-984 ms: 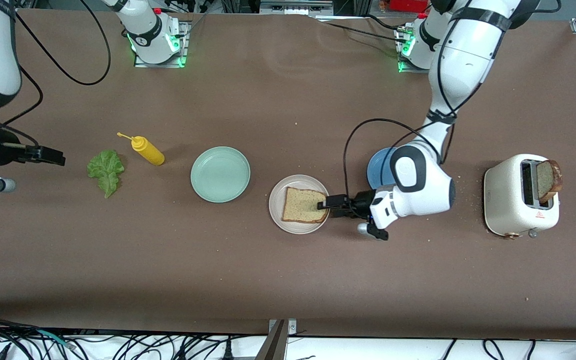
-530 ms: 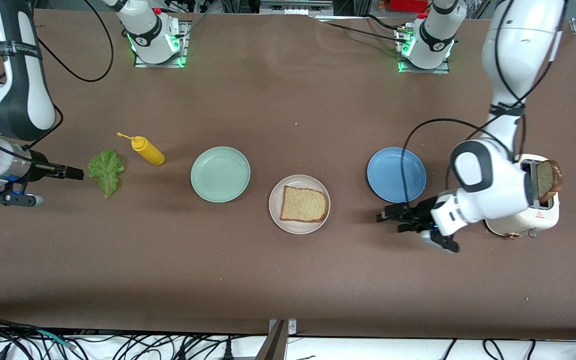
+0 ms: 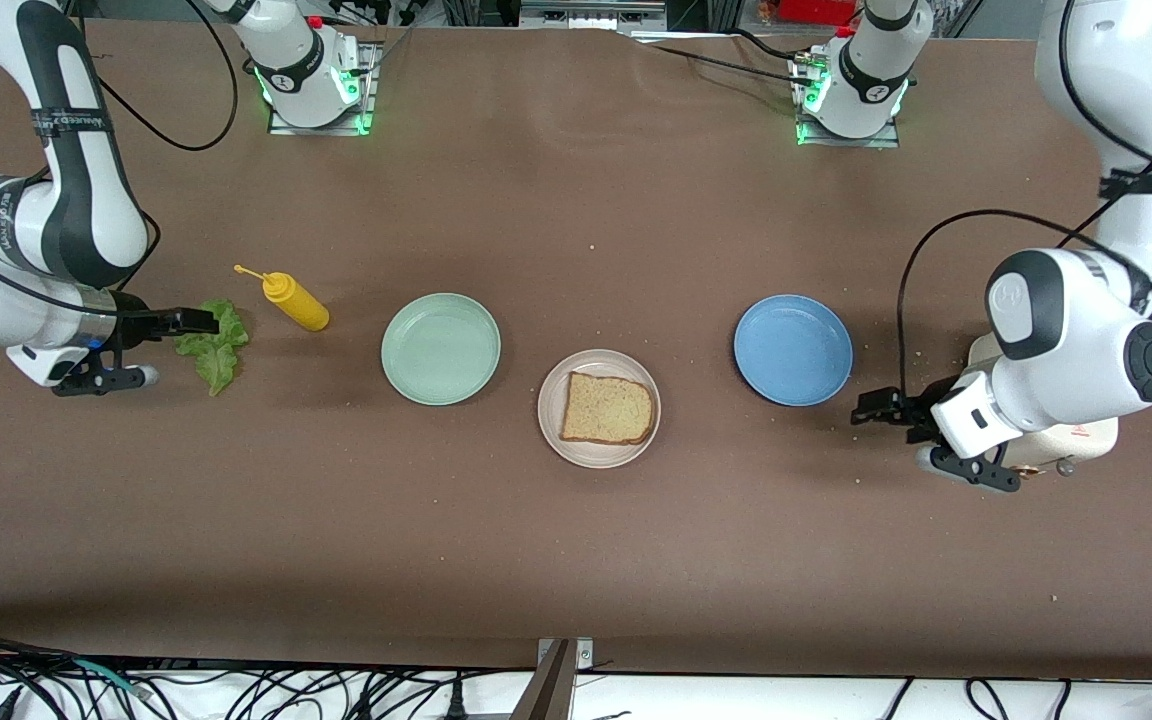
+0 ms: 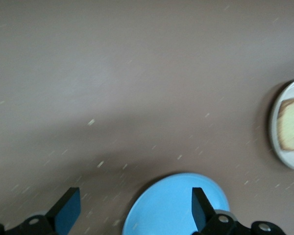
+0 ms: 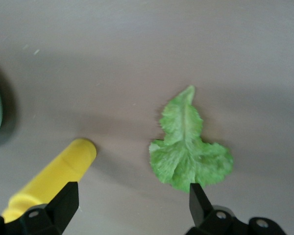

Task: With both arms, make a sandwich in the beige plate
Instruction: 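Grasp the yellow bottle with the right gripper while the left gripper returns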

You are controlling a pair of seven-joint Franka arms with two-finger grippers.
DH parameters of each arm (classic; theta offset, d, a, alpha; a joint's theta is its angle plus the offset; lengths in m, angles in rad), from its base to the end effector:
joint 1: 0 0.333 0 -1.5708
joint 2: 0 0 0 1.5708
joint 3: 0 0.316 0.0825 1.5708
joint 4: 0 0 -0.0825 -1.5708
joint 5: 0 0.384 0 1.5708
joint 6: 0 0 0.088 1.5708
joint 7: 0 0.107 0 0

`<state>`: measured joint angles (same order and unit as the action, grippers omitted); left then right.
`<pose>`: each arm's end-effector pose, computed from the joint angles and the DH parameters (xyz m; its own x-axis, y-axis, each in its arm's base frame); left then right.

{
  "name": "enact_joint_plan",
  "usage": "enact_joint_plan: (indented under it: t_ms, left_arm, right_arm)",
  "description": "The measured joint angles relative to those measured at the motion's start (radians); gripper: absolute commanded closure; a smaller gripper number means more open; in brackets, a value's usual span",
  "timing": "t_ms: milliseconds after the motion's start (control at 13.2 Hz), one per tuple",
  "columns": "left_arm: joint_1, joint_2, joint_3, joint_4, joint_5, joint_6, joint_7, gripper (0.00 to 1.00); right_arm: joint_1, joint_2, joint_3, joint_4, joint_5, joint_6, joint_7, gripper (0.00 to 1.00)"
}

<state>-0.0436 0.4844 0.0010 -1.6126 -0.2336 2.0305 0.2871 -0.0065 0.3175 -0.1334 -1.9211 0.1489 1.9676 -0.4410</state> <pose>0.6739 -0.0420 0.3414 0.9756 -0.2188 -0.0171 -0.2103 -0.9541 0.2133 0.5822 -0.0694 0.3095 0.9487 0.2380 -0.2082 0.2015 -0.9625 -0.1818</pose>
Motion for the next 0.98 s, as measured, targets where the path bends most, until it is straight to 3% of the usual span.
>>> enact_joint_plan:
  t_ms: [227,454,681,984]
  left_arm:
    - [0.022,-0.075,0.005,0.005,0.123,-0.15,-0.056,0.0]
    - [0.074,-0.124,0.012,0.047,0.142,-0.291,-0.068,0.0]
    - [0.091,-0.136,0.013,0.085,0.202,-0.349,-0.111,0.0]
    - [0.094,-0.151,0.012,0.092,0.21,-0.375,-0.152,0.0]
  right_arm:
    - [-0.002,-0.002,-0.077,-0.054,0.175,0.008,-0.435,0.01]
    - [-0.006,0.0,-0.141,-0.141,0.345,0.023,-0.865,0.01]
    - [-0.014,0.01,-0.164,-0.222,0.524,0.032,-1.242,0.01]
    - [-0.064,0.068,-0.166,-0.257,0.651,0.036,-1.571,0.01]
